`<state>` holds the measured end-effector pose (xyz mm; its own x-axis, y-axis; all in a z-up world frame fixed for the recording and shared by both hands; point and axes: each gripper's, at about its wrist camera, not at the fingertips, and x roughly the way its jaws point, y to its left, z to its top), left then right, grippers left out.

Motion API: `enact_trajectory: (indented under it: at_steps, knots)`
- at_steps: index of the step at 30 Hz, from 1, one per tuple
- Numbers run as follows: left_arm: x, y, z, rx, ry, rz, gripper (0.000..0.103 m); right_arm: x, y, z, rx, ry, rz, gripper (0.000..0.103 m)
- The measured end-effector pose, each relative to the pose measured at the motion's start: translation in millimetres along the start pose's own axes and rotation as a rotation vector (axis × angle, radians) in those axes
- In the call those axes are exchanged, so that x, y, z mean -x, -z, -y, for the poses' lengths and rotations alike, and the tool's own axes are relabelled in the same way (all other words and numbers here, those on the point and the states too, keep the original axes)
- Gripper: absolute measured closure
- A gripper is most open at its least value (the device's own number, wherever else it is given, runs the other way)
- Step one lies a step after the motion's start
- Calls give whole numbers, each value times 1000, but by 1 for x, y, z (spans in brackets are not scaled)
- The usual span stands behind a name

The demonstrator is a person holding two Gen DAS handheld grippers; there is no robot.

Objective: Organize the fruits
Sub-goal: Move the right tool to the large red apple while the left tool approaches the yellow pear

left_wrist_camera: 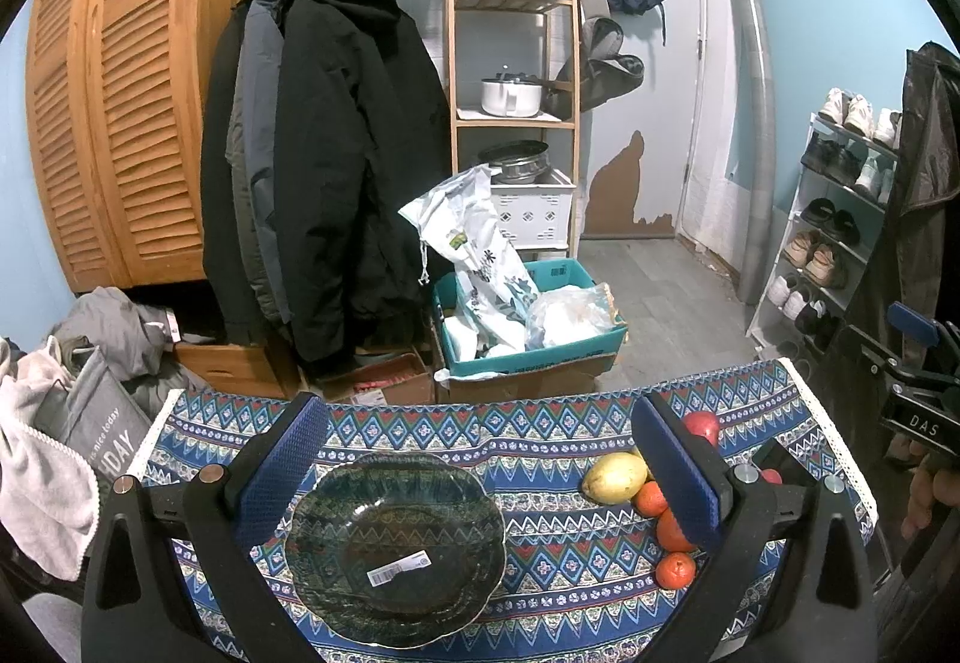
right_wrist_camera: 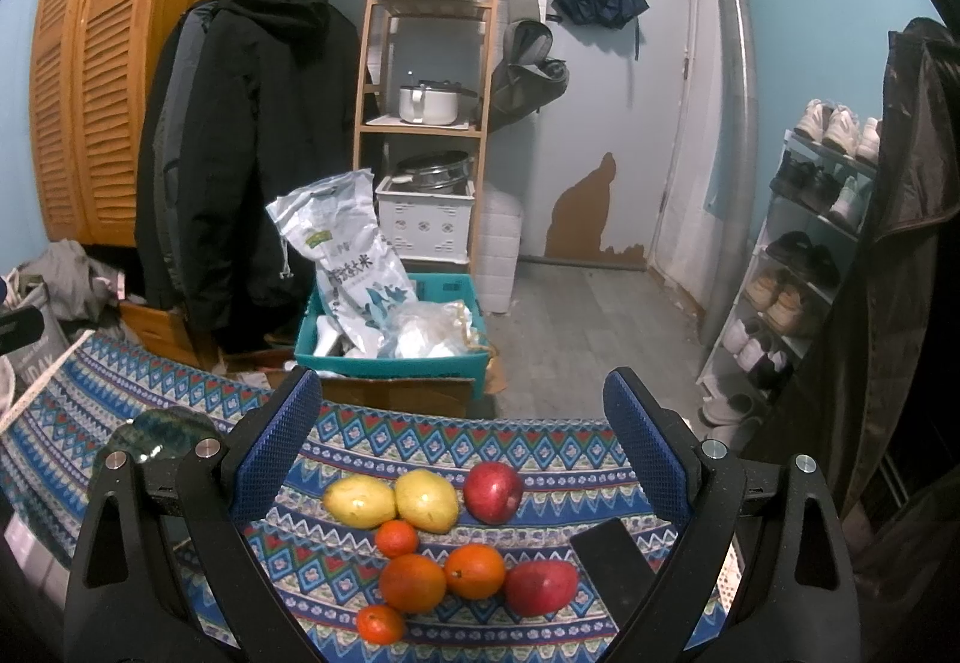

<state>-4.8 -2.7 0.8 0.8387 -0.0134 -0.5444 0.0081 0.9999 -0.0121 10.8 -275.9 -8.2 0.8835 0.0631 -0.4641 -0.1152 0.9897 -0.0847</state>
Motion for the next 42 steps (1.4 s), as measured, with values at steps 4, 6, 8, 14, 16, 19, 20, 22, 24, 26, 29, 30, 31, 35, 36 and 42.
enact_trajectory:
  at_steps: [4,6,8,14,16,19,20,22,24,26,29,30,31,35,36,42]
  knots:
    - [0,-2,4,-5,5,-5,1,3,-5,16,-4,7,-4,10]
    - [-3,-2,6,-7,7,-9,1,3,-5,16,-5,10,-4,10]
    - [-7,0,8,-10,13,-19,1,4,-5,16,-6,16,-8,10]
    - [-31,9,20,-28,34,-75,1,-5,3,25,-13,51,-45,10]
    - [-41,14,25,-39,37,-99,1,-11,8,31,-16,65,-69,10]
    - [-56,22,33,-53,48,-137,1,-17,14,35,-14,78,-103,10]
    - [-63,25,37,-56,55,-157,1,-20,18,38,-13,85,-118,10]
    - [-68,30,40,-55,70,-179,1,-25,23,43,-12,93,-139,10]
    - [-76,35,45,-57,78,-199,1,-30,29,48,-13,104,-161,10]
    - [-87,40,50,-64,83,-224,1,-36,36,53,-19,110,-185,10]
    - [-101,48,56,-71,88,-264,1,-43,44,59,-32,114,-219,10]
    - [-107,52,60,-74,92,-282,1,-46,47,62,-39,112,-235,10]
    - [-109,54,60,-77,93,-291,1,-51,51,66,-48,111,-252,10]
    - [-125,65,70,-103,100,-339,1,-66,65,76,-80,116,-317,10]
    - [-130,69,73,-112,96,-351,1,-71,69,79,-84,119,-333,10]
    - [-152,83,80,-130,100,-404,1,-99,102,89,-85,134,-462,10]
